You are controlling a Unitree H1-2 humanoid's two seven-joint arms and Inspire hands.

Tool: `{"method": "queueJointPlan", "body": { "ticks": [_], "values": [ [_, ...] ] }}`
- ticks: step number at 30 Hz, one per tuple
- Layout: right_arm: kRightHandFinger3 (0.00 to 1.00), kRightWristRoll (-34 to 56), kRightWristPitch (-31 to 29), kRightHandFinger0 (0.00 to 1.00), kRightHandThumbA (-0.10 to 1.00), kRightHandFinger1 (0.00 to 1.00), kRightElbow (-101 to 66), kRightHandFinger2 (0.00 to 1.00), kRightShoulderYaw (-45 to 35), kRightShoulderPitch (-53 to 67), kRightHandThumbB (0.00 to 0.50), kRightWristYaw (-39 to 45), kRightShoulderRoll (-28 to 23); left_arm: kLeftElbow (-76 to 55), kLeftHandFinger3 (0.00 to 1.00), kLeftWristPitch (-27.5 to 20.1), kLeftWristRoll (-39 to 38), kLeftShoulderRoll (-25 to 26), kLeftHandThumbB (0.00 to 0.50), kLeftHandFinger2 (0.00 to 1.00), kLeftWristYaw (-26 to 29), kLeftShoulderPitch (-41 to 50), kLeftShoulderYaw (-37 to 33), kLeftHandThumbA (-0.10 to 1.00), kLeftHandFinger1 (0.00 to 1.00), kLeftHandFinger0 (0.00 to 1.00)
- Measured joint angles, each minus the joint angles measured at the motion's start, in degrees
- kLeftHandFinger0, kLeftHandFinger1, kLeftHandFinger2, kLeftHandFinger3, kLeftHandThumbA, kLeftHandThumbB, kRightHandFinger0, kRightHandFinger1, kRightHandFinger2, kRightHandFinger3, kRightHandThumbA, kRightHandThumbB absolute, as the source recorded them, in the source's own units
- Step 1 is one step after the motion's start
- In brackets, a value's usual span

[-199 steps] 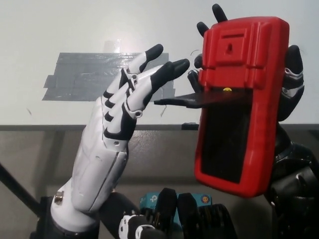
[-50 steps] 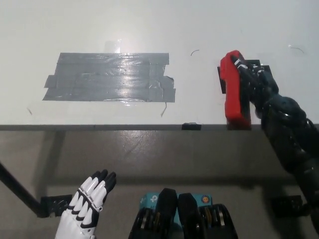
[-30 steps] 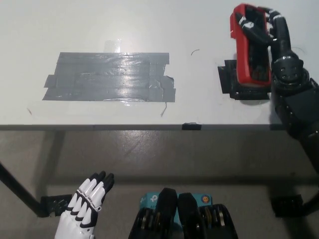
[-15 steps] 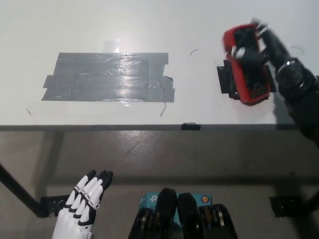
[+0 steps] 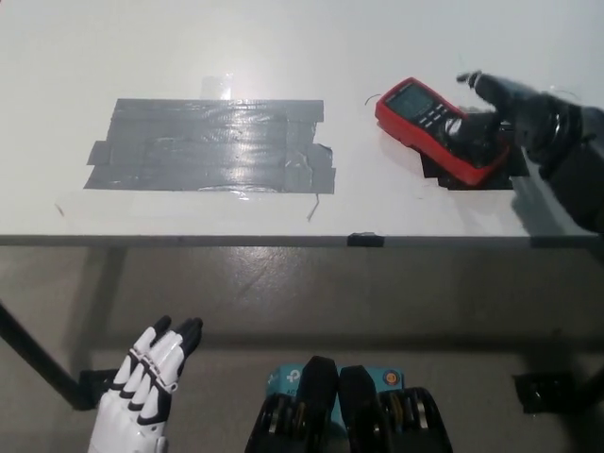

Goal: The robot first picks the multimeter with right hand and then unfolds the black stand on the back of it using left hand

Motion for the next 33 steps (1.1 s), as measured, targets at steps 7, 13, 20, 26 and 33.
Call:
{"method": "queueJointPlan", "body": {
  "ticks": [7, 13, 20, 26, 33],
  "values": [
    [1.0, -1.3, 2.0, 1.0, 0.74, 1.0, -15.9, 1.0, -5.6, 2.8, 0.475, 0.0, -3.5, 0.4, 1.0, 0.0, -0.7, -0.1, 0.176, 1.0, -0.2, -2.6, 0.1, 0.9, 1.0, 1.0],
    [1.0, -1.6, 3.2, 1.0, 0.84, 1.0, -28.9, 1.0, -11.5, 4.8, 0.428, 0.0, -6.2, 0.9, 1.0, 0.0, -1.7, -0.2, 0.164, 1.0, -1.3, -7.5, 1.1, 0.92, 1.0, 1.0],
    [1.0, -0.9, 3.8, 1.0, 0.7, 1.0, -44.7, 1.0, -18.4, 9.5, 0.394, -0.1, -7.3, 2.0, 1.0, 0.3, -4.0, -0.2, 0.051, 1.0, -2.7, -13.5, 2.1, 0.88, 1.0, 1.0],
    [1.0, -0.6, 3.6, 1.0, 0.63, 1.0, -58.4, 1.0, -22.7, 21.3, 0.262, -0.9, -4.6, 3.8, 1.0, 2.1, -7.7, -0.2, 0.09, 1.0, -5.0, -16.1, 3.0, 0.98, 1.0, 1.0],
    [1.0, -0.6, 3.0, 1.0, 0.59, 1.0, -73.6, 1.0, -25.4, 40.4, 0.283, -2.4, 2.0, 6.4, 1.0, 5.5, -13.4, -0.2, 0.113, 1.0, -8.9, -16.7, 3.8, 0.99, 1.0, 1.0]
  ]
}}
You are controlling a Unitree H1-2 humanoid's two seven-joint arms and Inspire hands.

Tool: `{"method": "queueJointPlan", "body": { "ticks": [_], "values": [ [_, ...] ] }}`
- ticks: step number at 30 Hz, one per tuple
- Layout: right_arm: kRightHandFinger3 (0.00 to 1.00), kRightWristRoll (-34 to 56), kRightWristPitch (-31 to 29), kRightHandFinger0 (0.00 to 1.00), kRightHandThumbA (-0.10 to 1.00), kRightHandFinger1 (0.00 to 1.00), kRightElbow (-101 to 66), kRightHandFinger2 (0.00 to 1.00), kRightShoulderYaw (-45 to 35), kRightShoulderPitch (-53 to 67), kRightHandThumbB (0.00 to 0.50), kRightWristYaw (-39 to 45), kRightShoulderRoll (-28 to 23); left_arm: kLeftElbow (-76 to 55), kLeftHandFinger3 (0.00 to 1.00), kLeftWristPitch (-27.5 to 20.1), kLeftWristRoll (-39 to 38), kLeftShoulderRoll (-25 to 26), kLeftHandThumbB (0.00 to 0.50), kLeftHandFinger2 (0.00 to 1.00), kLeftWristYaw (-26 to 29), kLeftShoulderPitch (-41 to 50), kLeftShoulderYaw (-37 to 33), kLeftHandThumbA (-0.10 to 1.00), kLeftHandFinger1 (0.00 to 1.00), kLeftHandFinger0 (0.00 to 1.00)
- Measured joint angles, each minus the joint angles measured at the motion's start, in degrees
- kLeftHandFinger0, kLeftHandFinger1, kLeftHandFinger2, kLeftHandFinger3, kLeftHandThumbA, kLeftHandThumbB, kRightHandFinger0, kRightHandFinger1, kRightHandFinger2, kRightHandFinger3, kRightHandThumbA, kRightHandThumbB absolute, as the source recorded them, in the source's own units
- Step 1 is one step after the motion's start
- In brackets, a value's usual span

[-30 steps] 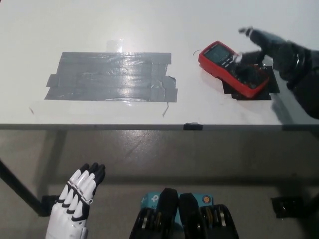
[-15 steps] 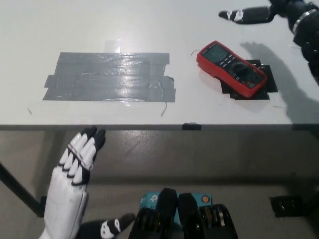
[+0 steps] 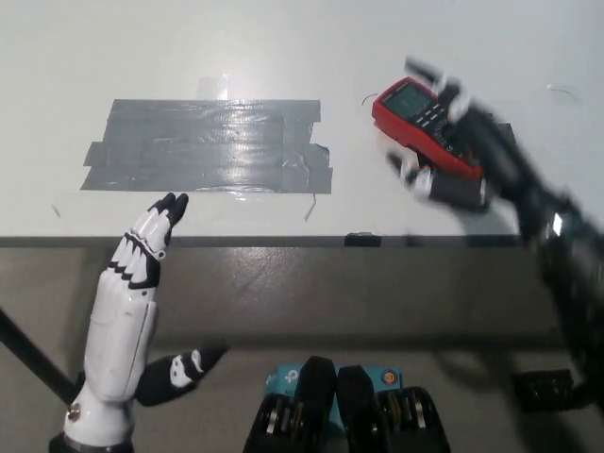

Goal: The robot first picks the multimeter with right hand and then unfolds the black stand on the back of it using left hand

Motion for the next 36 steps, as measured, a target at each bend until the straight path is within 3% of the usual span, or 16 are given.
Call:
{"method": "queueJointPlan", "body": {
  "ticks": [7, 9, 10, 12, 17, 22, 25, 36],
  "values": [
    [1.0, -0.1, -3.7, 1.0, 0.59, 1.0, -10.9, 1.0, -4.6, 17.8, 0.301, -3.2, 6.8, 2.4, 1.0, 4.6, -7.6, 0.0, 0.107, 1.0, -5.2, 2.3, 0.9, 0.91, 1.0, 1.0],
    [1.0, -0.4, -5.6, 1.0, 0.58, 1.0, -11.5, 1.0, -5.8, 21.7, 0.282, -4.4, 8.6, 2.8, 1.0, 6.0, -10.1, 0.0, 0.107, 1.0, -6.8, 3.6, 1.1, 0.88, 1.0, 1.0],
    [1.0, -0.5, -6.4, 1.0, 0.52, 1.0, -11.4, 1.0, -6.1, 23.1, 0.276, -5.1, 9.2, 2.9, 1.0, 6.3, -10.8, 0.0, 0.105, 1.0, -7.4, 4.2, 1.2, 0.87, 1.0, 1.0],
    [1.0, -1.0, -8.4, 1.0, 0.54, 1.0, -10.3, 1.0, -6.5, 25.4, 0.273, -6.2, 10.4, 3.3, 1.0, 7.4, -12.7, -0.1, 0.108, 1.0, -8.8, 5.9, 1.3, 0.87, 1.0, 1.0],
    [1.0, -2.1, -12.9, 1.0, 0.49, 1.0, -4.6, 1.0, -7.2, 27.5, 0.28, -8.4, 11.4, 4.3, 1.0, 8.9, -15.9, -0.2, 0.105, 1.0, -11.5, 9.2, 1.4, 0.82, 1.0, 1.0],
    [1.0, -2.6, -17.1, 0.93, 0.43, 1.0, 2.0, 1.0, -8.2, 27.6, 0.264, -10.2, 12.3, 7.0, 1.0, 9.6, -18.4, -0.2, 0.107, 1.0, -13.7, 9.7, 1.9, 0.79, 1.0, 1.0],
    [1.0, -2.6, -18.8, 0.92, 0.43, 1.0, 4.8, 1.0, -8.7, 27.2, 0.262, -10.8, 12.7, 8.2, 1.0, 9.8, -19.3, -0.2, 0.091, 1.0, -14.7, 9.4, 2.2, 0.71, 1.0, 1.0],
    [1.0, -2.4, -20.5, 0.81, 0.4, 0.98, 8.3, 1.0, -9.4, 26.6, 0.247, -10.9, 13.1, 10.2, 1.0, 10.3, -21.6, -0.2, 0.092, 1.0, -17.2, 9.5, 3.5, 0.61, 1.0, 1.0]
  ]
}}
